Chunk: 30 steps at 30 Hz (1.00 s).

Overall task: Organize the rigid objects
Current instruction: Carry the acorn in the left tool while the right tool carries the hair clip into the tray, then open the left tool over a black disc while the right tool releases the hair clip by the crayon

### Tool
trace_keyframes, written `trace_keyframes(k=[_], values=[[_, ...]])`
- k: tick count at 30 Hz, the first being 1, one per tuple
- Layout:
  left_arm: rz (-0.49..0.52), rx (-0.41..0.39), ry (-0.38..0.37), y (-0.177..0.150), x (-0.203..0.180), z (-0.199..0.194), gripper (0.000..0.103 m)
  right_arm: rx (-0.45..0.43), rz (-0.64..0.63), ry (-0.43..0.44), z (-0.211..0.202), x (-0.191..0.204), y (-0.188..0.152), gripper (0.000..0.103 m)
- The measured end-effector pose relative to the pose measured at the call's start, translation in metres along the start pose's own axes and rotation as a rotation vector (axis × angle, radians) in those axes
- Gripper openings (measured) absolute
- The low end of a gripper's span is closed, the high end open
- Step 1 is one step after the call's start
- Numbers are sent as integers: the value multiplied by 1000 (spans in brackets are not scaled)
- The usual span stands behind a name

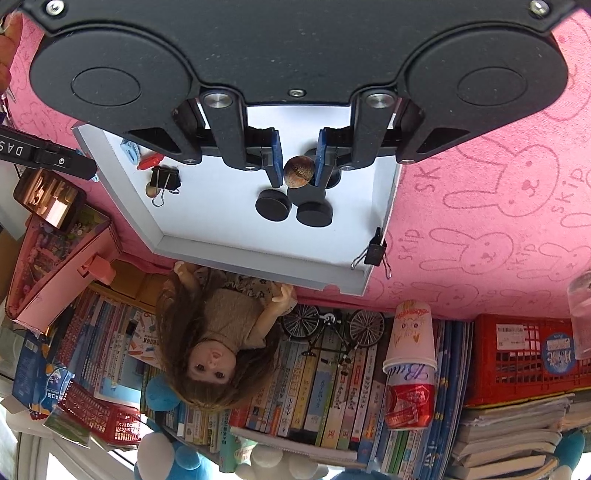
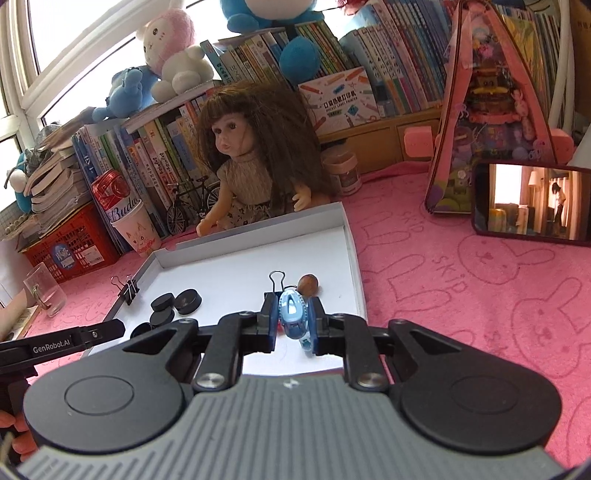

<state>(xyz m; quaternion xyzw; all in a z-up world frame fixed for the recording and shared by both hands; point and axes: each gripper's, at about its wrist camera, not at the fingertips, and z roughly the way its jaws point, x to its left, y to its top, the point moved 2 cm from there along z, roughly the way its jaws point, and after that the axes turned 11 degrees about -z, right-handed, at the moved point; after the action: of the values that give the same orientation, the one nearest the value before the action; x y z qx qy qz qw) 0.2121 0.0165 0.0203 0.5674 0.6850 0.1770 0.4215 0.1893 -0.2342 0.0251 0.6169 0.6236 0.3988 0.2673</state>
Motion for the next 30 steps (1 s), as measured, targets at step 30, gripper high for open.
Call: trace_keyframes(k=[30], values=[[61,-29,42,-1,-13,27,49,23,-2,-64,27,0,4,58]])
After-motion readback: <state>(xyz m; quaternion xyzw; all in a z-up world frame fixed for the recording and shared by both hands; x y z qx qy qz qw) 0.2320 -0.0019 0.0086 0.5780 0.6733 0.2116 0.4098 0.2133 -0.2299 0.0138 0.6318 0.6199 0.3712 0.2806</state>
